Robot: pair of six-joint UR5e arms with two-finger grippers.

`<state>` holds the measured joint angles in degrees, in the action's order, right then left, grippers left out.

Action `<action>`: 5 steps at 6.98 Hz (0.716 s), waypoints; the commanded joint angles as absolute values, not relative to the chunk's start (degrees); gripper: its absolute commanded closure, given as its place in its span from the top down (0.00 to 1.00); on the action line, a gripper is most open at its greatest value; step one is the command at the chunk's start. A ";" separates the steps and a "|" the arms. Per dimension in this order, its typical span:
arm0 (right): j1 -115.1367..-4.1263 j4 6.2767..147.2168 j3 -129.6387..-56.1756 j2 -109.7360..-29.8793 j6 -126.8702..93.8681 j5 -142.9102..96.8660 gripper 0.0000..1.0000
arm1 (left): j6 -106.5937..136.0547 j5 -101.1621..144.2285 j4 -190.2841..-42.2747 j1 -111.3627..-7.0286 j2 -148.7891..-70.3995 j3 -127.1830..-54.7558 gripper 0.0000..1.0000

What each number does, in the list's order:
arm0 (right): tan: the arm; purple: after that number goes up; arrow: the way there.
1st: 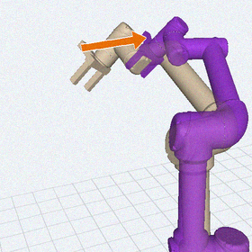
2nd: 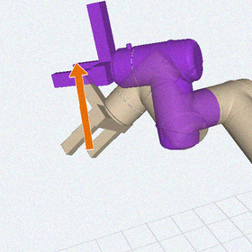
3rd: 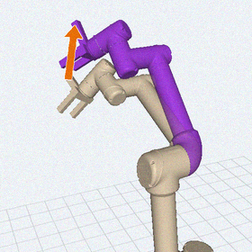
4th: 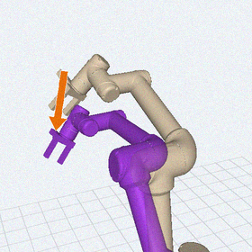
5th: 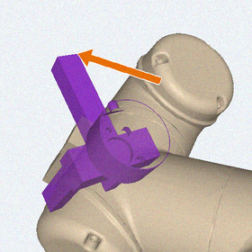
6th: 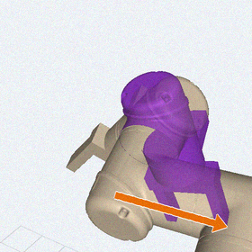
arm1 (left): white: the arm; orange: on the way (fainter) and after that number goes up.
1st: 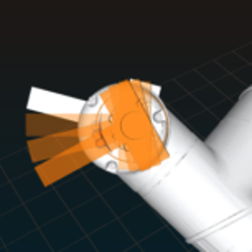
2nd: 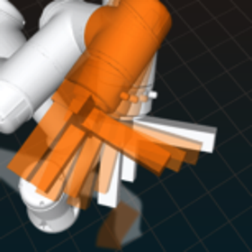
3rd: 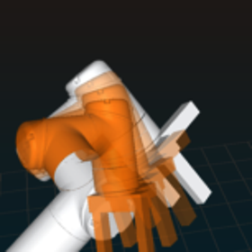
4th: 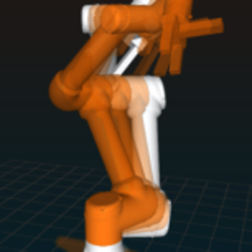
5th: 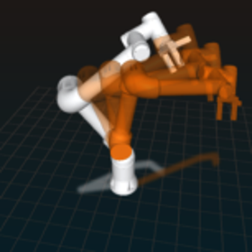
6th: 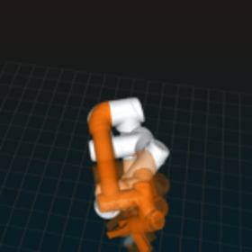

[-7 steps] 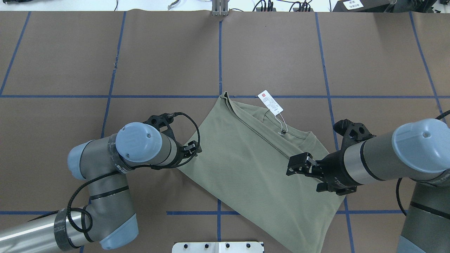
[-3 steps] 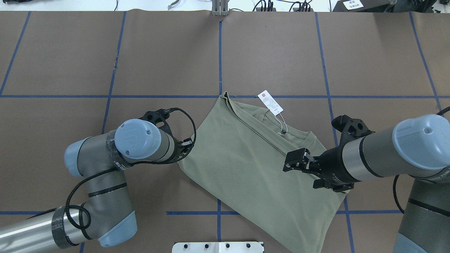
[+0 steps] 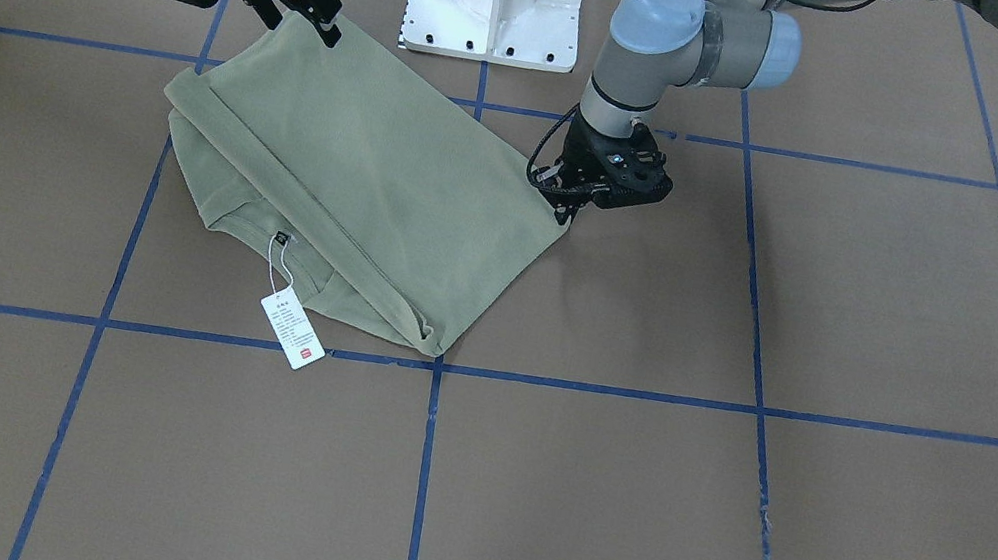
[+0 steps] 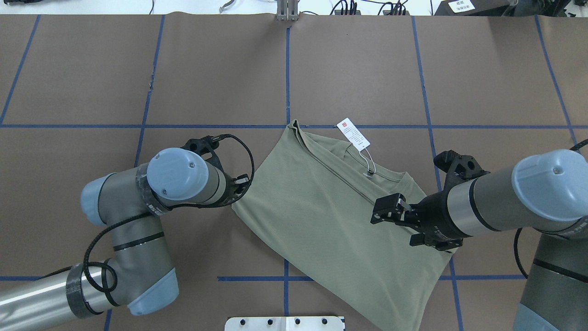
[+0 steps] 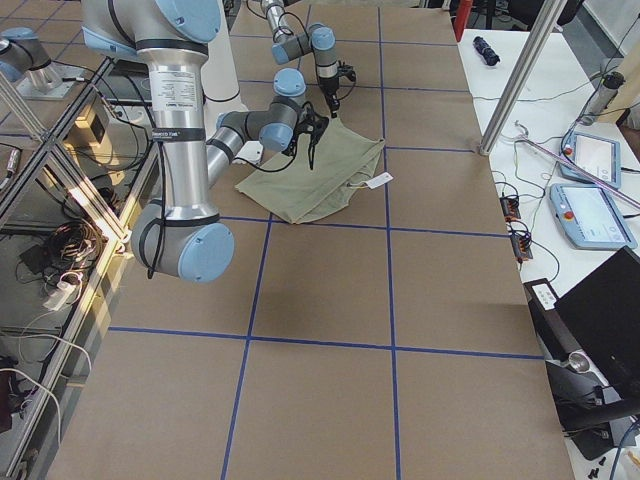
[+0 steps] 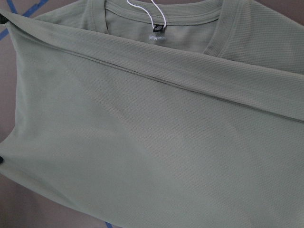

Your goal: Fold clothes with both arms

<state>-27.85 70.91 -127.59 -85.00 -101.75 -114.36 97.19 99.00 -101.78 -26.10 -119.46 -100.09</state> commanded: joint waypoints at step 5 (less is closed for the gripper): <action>-28.91 70.84 -127.53 -83.76 -101.78 -111.10 1.00 | 81.95 94.66 -114.64 -41.47 -133.74 -74.60 0.00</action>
